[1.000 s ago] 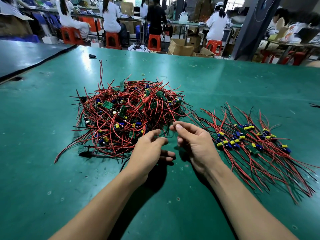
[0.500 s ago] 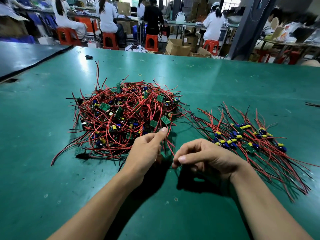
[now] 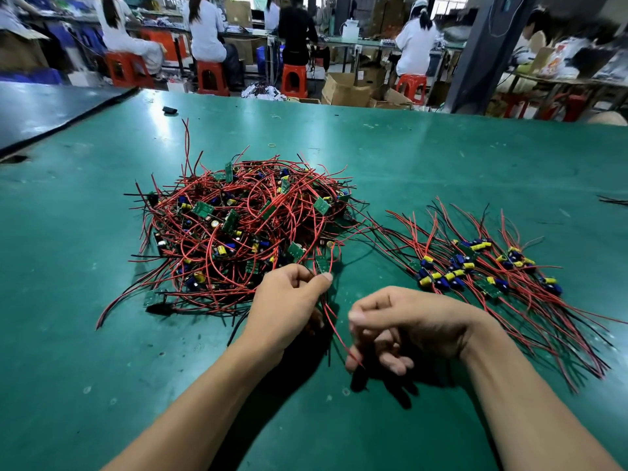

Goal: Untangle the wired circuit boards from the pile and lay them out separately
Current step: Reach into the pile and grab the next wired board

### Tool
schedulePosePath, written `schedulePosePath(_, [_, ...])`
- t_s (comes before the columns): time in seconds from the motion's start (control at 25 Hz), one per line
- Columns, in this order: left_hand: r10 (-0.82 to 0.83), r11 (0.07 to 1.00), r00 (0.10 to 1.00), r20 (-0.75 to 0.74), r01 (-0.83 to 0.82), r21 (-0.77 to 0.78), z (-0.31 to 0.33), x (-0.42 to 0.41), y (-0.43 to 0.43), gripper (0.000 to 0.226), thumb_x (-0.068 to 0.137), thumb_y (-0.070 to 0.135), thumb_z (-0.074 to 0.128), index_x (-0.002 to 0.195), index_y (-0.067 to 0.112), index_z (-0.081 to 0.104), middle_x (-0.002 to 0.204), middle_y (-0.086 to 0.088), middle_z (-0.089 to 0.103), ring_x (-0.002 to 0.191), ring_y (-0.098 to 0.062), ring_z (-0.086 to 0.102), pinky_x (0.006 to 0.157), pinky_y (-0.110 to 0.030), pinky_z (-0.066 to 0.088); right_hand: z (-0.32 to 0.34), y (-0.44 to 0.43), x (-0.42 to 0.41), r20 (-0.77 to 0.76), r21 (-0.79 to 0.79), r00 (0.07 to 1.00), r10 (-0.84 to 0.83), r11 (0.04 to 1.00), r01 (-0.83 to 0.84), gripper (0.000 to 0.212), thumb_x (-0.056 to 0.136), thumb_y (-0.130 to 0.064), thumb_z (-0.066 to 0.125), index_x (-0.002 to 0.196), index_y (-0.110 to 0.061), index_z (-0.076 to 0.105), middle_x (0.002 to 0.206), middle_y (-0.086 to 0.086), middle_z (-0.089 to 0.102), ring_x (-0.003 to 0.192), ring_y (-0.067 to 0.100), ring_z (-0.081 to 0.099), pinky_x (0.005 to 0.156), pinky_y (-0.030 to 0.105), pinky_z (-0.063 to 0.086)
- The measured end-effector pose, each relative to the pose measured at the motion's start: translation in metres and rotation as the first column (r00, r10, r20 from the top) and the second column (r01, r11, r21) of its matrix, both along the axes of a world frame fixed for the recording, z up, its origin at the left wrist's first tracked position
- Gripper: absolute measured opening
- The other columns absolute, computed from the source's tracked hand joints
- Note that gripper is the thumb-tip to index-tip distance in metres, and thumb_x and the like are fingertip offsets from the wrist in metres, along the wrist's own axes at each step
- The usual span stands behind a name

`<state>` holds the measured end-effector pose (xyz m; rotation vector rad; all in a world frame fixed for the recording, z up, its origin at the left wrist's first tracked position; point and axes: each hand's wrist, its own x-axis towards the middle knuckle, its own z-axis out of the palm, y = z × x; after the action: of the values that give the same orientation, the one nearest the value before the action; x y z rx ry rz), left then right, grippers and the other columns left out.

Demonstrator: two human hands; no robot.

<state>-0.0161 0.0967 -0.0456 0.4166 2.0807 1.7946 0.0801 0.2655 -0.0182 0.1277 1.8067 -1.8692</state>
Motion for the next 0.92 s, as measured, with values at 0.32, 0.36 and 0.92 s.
schedulePosePath(0.32, [-0.133,0.991,0.989,0.067,0.133,0.003,0.006,0.002,-0.002,0.026,0.089,0.024,0.069,0.069,0.012,0.060,0.044,0.002,0.046,0.035,-0.013,0.036,0.039,-0.020,0.028,-0.020,-0.030,-0.033,-0.255,-0.146,0.664,-0.703,0.707,0.692,0.044,0.092,-0.014,0.072,0.130,-0.018,0.052,0.093,0.007,0.069,0.052,0.015,0.056,0.042,0.024,0.043])
schedulePosePath(0.36, [-0.139,0.990,0.987,0.076,0.139,0.002,0.007,0.002,-0.003,0.026,0.089,0.023,0.069,0.068,0.013,0.059,0.044,0.001,0.047,0.036,-0.013,0.036,0.040,-0.021,0.029,-0.020,-0.032,-0.034,-0.265,-0.150,0.651,-0.711,0.698,0.700,0.045,0.091,-0.009,0.072,0.131,-0.019,0.052,0.096,0.007,0.069,0.051,0.014,0.057,0.042,0.023,0.043])
schedulePosePath(0.92, [0.146,0.976,0.959,-0.243,-0.180,-0.125,0.000,0.005,0.000,0.033,0.078,0.041,0.080,0.072,0.016,0.060,0.054,0.003,0.062,0.048,-0.013,0.058,0.052,-0.028,0.049,-0.001,0.005,-0.020,-0.326,-0.261,0.646,-0.690,0.722,0.640,0.036,0.075,-0.011,0.076,0.109,-0.021,0.067,0.093,0.004,0.075,0.071,0.009,0.065,0.059,0.020,0.048])
